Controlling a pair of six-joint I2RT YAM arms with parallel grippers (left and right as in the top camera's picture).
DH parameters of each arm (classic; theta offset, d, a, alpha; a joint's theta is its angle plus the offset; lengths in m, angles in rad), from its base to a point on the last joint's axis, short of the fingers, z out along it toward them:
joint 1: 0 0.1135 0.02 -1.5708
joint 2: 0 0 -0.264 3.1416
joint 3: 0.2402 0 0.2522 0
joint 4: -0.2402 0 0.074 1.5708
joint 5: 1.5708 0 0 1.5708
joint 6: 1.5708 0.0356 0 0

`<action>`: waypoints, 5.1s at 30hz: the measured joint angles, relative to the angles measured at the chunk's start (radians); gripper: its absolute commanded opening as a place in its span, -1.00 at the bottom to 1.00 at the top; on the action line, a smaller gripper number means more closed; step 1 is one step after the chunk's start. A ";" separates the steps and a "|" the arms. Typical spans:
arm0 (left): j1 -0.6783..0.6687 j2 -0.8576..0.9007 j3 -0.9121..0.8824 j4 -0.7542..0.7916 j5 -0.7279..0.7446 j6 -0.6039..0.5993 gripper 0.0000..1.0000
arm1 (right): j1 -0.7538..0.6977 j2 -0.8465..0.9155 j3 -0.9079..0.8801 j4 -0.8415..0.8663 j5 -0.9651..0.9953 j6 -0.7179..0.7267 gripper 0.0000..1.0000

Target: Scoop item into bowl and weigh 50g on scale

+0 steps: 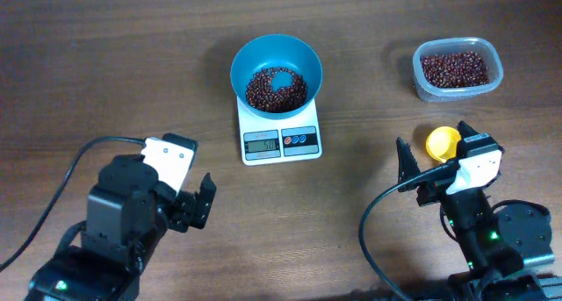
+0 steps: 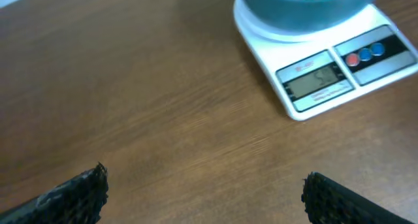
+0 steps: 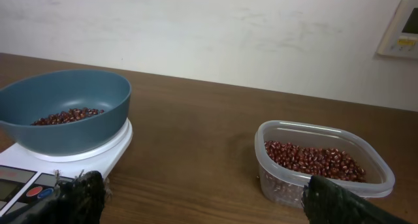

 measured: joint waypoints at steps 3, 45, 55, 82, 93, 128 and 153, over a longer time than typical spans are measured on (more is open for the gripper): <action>0.000 -0.003 -0.014 0.000 -0.045 -0.051 0.98 | 0.000 0.000 0.000 0.000 0.000 0.000 0.98; 0.304 -0.485 -0.488 0.566 0.024 -0.049 0.98 | 0.000 0.000 0.000 0.000 0.000 0.000 0.98; 0.379 -0.605 -0.488 0.462 0.072 -0.079 0.98 | 0.000 0.000 0.000 0.000 0.000 0.000 0.98; 0.319 -0.671 -0.488 0.429 0.158 -0.101 0.98 | 0.000 0.000 0.000 0.000 0.000 0.000 0.98; 0.319 -0.671 -0.488 0.428 0.158 -0.101 0.98 | 0.000 0.000 0.000 0.000 0.000 0.000 0.98; 0.319 -0.671 -0.488 0.428 0.159 -0.101 0.98 | 0.000 0.000 0.000 0.000 0.000 0.001 0.98; 0.319 -0.671 -0.488 0.428 0.159 -0.101 0.98 | 0.000 0.000 0.000 0.000 0.000 0.000 0.98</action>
